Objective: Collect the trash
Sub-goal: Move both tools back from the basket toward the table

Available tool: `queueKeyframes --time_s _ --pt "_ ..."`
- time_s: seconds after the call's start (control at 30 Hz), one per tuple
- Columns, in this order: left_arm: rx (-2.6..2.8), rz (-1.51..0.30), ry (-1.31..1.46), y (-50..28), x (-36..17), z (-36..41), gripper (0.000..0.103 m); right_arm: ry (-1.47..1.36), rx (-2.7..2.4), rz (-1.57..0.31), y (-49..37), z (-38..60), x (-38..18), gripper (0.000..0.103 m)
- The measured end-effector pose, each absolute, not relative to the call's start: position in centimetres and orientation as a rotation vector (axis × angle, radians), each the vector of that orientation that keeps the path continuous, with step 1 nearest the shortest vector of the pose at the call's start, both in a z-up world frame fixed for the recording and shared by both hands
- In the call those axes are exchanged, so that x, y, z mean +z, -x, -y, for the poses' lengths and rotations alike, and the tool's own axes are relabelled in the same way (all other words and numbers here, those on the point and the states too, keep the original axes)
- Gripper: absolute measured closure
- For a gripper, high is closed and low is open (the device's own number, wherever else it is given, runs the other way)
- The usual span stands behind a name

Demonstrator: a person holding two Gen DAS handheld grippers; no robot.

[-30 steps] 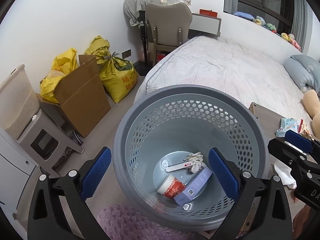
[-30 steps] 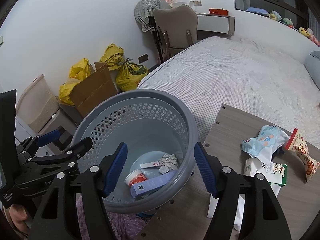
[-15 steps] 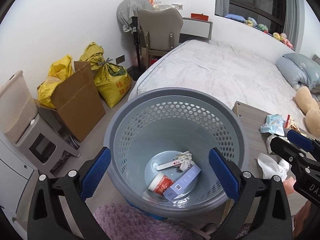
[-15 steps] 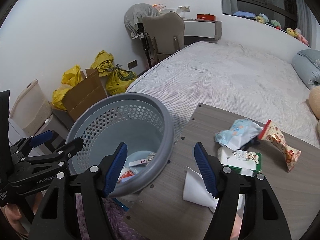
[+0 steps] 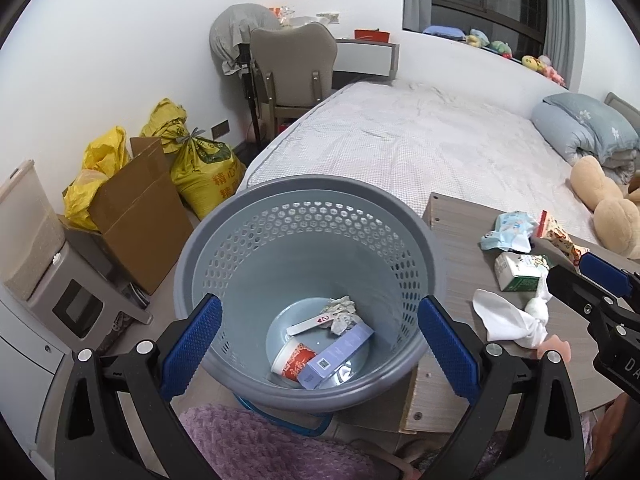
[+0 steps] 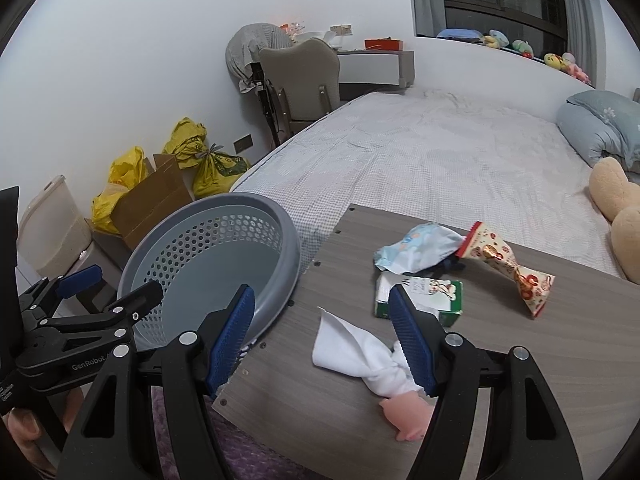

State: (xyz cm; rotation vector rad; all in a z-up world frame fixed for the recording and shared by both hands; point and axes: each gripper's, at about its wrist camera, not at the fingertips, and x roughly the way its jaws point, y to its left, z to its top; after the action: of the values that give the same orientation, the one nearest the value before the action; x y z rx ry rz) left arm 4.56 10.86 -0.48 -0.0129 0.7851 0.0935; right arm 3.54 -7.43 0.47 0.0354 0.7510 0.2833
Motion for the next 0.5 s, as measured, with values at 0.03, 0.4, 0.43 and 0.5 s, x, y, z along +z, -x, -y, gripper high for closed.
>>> queueKeyframes --time_s 0.03,0.4,0.43,0.5 --pt "0.089 -0.784 0.008 -4.5 -0.4 -10.5 0.007 -0.04 0.279 -0.748 -3.3 7.8 0.5 0.036" --pt "0.027 -0.782 -0.042 -3.4 -0.5 -5.8 0.006 -0.083 0.224 -0.737 -1.4 12.7 0.1 0.035" --pt "0.021 -0.784 -0.046 -3.4 -0.5 -5.4 0.006 -0.088 0.218 -0.735 -1.3 13.1 0.1 0.035" --pt "0.006 -0.789 -0.053 -3.3 -0.7 -4.6 0.006 -0.097 0.21 -0.733 -1.0 14.0 0.0 0.034"
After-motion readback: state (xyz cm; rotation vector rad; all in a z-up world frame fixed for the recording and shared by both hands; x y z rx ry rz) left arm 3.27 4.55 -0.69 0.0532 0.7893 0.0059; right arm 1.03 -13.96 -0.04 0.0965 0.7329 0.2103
